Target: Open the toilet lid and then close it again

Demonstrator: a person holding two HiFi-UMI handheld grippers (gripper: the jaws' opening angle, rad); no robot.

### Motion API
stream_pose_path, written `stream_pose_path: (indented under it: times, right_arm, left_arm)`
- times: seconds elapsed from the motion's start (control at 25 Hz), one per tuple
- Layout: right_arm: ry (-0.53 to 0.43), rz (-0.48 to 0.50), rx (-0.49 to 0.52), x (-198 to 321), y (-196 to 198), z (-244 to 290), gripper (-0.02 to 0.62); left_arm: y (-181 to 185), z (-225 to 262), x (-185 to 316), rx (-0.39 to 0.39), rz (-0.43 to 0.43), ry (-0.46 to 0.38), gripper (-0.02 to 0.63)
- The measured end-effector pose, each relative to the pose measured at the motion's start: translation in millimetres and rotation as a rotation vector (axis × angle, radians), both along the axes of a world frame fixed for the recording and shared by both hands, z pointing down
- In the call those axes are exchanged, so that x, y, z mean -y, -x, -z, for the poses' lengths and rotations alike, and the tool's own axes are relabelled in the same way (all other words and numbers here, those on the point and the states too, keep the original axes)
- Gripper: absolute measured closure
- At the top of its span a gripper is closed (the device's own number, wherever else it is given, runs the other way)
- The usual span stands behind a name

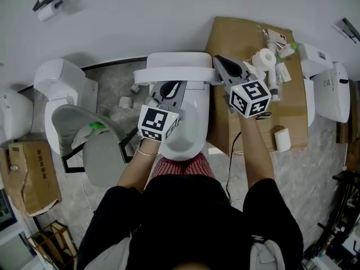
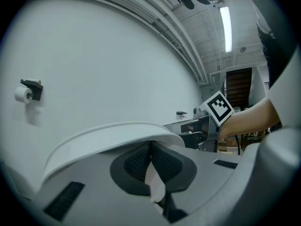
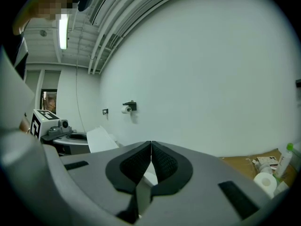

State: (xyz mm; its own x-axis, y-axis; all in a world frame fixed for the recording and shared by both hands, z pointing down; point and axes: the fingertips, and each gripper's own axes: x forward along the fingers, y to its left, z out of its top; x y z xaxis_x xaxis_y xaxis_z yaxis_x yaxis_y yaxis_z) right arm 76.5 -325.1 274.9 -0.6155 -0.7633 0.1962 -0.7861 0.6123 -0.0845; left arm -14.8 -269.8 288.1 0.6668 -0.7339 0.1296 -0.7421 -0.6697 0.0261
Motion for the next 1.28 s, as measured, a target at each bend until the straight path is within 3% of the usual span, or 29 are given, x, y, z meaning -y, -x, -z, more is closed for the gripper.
stream_pose_path:
  times: [1.28]
  right_arm:
    - [-0.034,-0.167,0.072,-63.2,16.7,5.9,0.575]
  left_arm:
    - [5.0,-17.8,-49.5,-0.053,-0.120,0.027,0.603]
